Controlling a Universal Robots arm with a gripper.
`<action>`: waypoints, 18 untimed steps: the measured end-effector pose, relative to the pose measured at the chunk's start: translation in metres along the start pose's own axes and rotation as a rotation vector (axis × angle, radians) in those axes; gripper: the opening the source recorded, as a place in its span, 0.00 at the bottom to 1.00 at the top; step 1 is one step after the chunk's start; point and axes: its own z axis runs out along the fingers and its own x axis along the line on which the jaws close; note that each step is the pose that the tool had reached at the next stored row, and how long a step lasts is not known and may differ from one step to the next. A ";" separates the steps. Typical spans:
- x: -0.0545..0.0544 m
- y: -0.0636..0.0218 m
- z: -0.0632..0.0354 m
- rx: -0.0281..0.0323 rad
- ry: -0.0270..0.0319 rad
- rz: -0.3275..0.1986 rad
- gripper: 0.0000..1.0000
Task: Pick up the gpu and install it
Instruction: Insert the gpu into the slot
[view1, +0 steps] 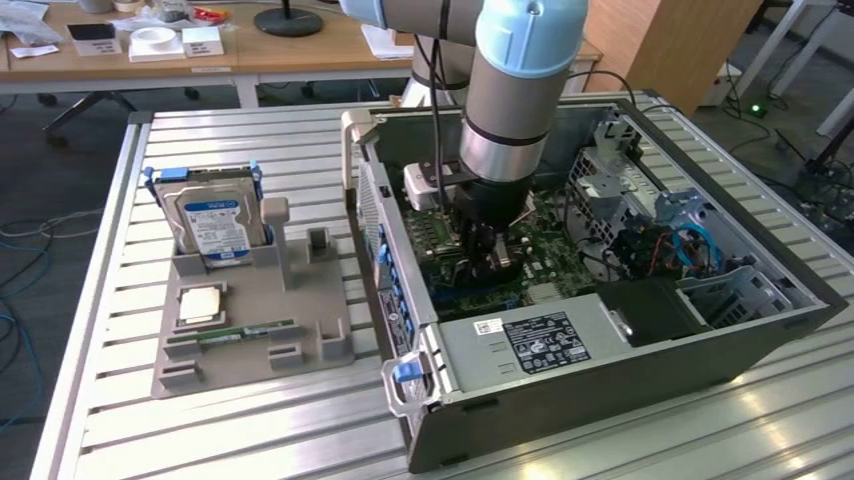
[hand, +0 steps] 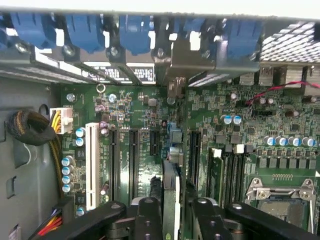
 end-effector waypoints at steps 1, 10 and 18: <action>0.000 -0.0001 -0.0001 0.0001 0.0002 0.000 0.32; 0.000 -0.0005 -0.0011 -0.0008 0.0015 -0.001 0.45; 0.000 -0.0013 -0.0201 -0.0006 0.0011 -0.001 0.45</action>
